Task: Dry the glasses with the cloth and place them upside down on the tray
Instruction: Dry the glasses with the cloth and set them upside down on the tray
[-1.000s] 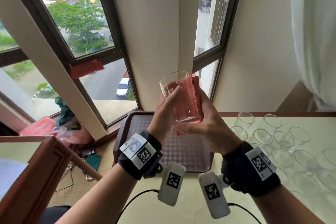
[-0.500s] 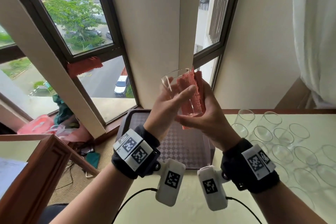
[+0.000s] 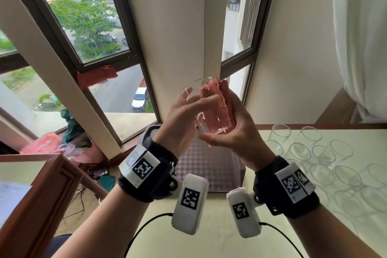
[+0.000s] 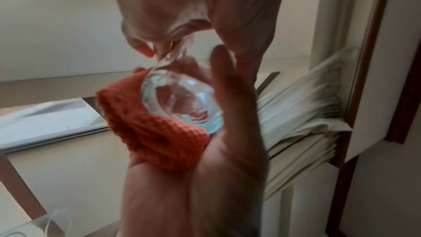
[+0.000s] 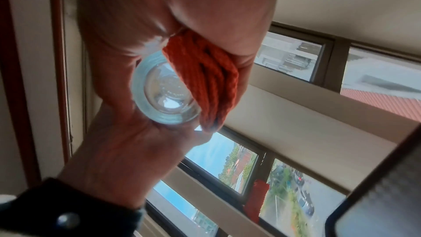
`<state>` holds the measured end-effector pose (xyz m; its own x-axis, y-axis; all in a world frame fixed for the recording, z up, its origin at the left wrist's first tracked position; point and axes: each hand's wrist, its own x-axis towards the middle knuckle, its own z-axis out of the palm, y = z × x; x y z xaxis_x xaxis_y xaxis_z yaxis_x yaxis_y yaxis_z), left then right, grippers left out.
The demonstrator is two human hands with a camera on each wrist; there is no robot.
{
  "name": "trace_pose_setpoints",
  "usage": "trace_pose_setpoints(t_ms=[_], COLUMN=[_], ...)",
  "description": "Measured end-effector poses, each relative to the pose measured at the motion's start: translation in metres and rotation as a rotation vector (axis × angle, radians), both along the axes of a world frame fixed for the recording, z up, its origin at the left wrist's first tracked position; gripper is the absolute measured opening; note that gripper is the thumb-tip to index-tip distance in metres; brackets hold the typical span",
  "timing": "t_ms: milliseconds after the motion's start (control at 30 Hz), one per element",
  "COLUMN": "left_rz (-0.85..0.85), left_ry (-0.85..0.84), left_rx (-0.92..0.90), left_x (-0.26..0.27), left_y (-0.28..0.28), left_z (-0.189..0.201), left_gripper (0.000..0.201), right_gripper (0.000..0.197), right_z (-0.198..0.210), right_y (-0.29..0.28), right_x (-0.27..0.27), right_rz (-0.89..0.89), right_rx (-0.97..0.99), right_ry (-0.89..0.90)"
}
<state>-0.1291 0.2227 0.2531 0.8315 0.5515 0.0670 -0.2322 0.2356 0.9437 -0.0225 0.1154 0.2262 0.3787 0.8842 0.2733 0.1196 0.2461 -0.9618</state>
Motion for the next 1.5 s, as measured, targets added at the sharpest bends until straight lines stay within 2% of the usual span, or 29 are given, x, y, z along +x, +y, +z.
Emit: trace_pose_setpoints(t_ms=[100, 167, 200, 233, 300, 333, 367, 433, 533, 600, 733, 767, 867, 933, 1033, 1167, 1267, 1367, 1467, 1500], left_rz=[0.111, 0.145, 0.127, 0.091, 0.02, -0.008, -0.023, -0.007, 0.02, 0.043, 0.102, 0.102, 0.024, -0.012, 0.005, 0.067, 0.119, 0.175, 0.125, 0.098], left_ry=[-0.034, -0.047, -0.054, -0.053, -0.011, 0.008, 0.02, 0.037, 0.02, 0.016, -0.022, -0.03, -0.051, -0.013, 0.054, 0.047, 0.026, 0.009, -0.067, -0.083], left_rx=[0.065, 0.082, 0.086, 0.088, 0.112, 0.143, 0.163, 0.147, 0.048, 0.038, 0.098, 0.094, 0.097, 0.121, 0.137, -0.003, 0.029, 0.008, 0.02, 0.029], left_x=[0.005, 0.006, 0.005, 0.004, 0.001, 0.0, -0.001, -0.002, -0.001, 0.001, 0.002, 0.001, -0.005, -0.007, -0.01, -0.011, -0.008, -0.007, -0.008, -0.011], left_y=[-0.01, -0.011, -0.011, -0.011, -0.011, -0.01, -0.009, -0.004, -0.005, -0.011, -0.02, -0.02, -0.016, -0.012, -0.008, -0.003, -0.005, -0.007, -0.005, -0.005], left_z=[0.0, -0.006, -0.007, -0.009, -0.008, -0.008, -0.008, -0.008, -0.008, -0.004, -0.002, -0.001, -0.004, -0.005, -0.002, -0.004, -0.005, -0.008, -0.02, -0.024], left_gripper=[0.097, 0.089, 0.081, 0.082, 0.101, 0.105, 0.101, 0.079, 0.058, 0.051, 0.027, 0.027, 0.075, 0.087, 0.088, 0.079, 0.099, 0.101, 0.085, 0.087], right_gripper=[0.095, 0.088, 0.087, 0.086, 0.084, 0.082, 0.08, 0.079, 0.093, 0.097, 0.096, 0.095, 0.092, 0.092, 0.091, 0.11, 0.115, 0.114, 0.103, 0.099], right_z=[0.003, 0.005, 0.005, 0.005, 0.005, 0.005, 0.006, 0.006, 0.005, 0.004, 0.005, 0.005, 0.004, 0.003, 0.004, -0.002, -0.006, 0.0, 0.001, 0.0], right_y=[-0.001, -0.004, -0.006, -0.007, -0.01, -0.01, -0.01, -0.01, -0.007, -0.005, -0.005, -0.007, -0.011, -0.012, -0.007, 0.001, 0.007, 0.006, -0.001, -0.003], right_x=[-0.003, -0.003, -0.002, -0.001, 0.003, 0.003, 0.004, 0.004, 0.003, 0.0, -0.004, -0.003, -0.003, -0.003, -0.004, -0.007, -0.011, -0.011, -0.011, -0.011], right_rz=[0.037, 0.068, 0.094, 0.122, 0.144, 0.131, 0.105, 0.026, -0.057, -0.067, -0.002, 0.023, 0.126, 0.134, 0.052, -0.04, -0.087, -0.034, 0.093, 0.133], right_rx=[-0.001, -0.013, -0.019, -0.024, -0.037, -0.041, -0.041, -0.023, 0.008, 0.032, 0.026, 0.008, -0.024, -0.025, 0.003, 0.063, 0.09, 0.054, -0.009, -0.026], right_ry=[0.037, 0.108, 0.15, 0.187, 0.21, 0.193, 0.164, 0.092, -0.066, -0.146, -0.07, -0.028, 0.117, 0.141, 0.057, -0.187, -0.32, -0.278, -0.077, -0.014])
